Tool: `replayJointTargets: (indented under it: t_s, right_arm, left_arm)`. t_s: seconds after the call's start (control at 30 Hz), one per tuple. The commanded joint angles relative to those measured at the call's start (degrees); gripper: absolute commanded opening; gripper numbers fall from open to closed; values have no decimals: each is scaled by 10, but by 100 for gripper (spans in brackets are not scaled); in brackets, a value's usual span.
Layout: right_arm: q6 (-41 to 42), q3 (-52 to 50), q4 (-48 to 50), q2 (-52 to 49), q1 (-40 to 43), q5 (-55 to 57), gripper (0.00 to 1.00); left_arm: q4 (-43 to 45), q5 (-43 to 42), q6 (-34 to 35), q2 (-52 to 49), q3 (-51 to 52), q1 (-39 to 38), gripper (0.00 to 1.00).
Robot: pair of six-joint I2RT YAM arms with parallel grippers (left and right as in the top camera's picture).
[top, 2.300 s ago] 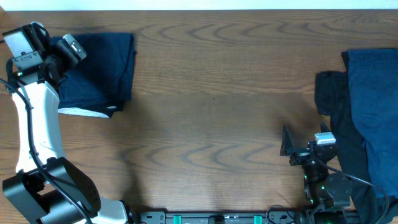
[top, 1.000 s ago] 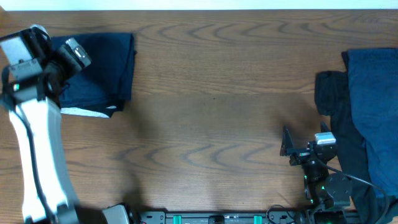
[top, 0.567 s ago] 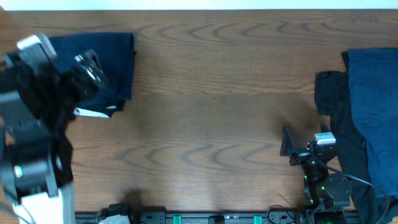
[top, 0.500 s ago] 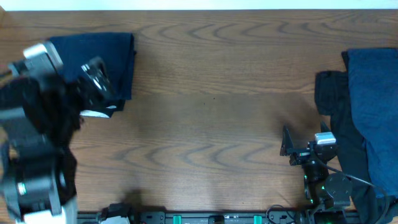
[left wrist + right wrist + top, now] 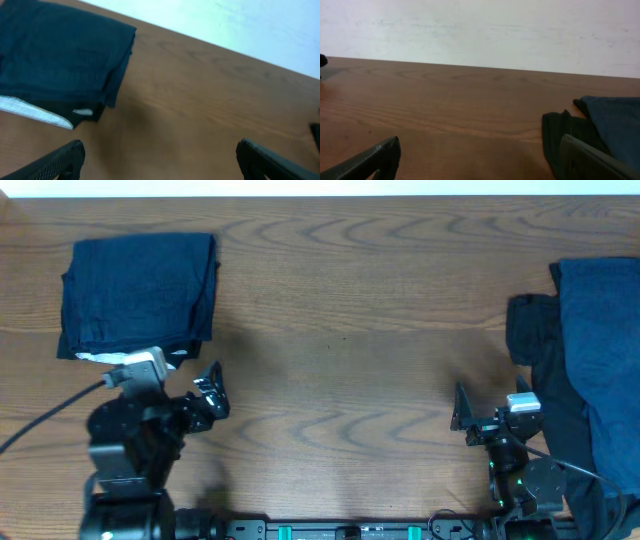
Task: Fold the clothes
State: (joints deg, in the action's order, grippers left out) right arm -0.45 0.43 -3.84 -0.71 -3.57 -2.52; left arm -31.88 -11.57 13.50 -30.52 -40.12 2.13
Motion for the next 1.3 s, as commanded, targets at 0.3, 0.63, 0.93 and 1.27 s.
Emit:
replayJointTargets:
  t_s: [0.3,0.63,0.93,1.27]
  right_arm:
    - [8,-1,-2,4,-6,6,99]
    - [8,-1,-2,4,-6,6,99]
    - [8,-1,-2,4,-6,6,99]
    - [8,-1,-2,4,-6,6,99]
  left_arm:
    - [287,4,-1,101,271,-2,98]
    - [371,7,-2,143,371,-2,98]
    - [363,18,-10,152,399,-2,98]
    - [293,35,-23,195,399,-2,98]
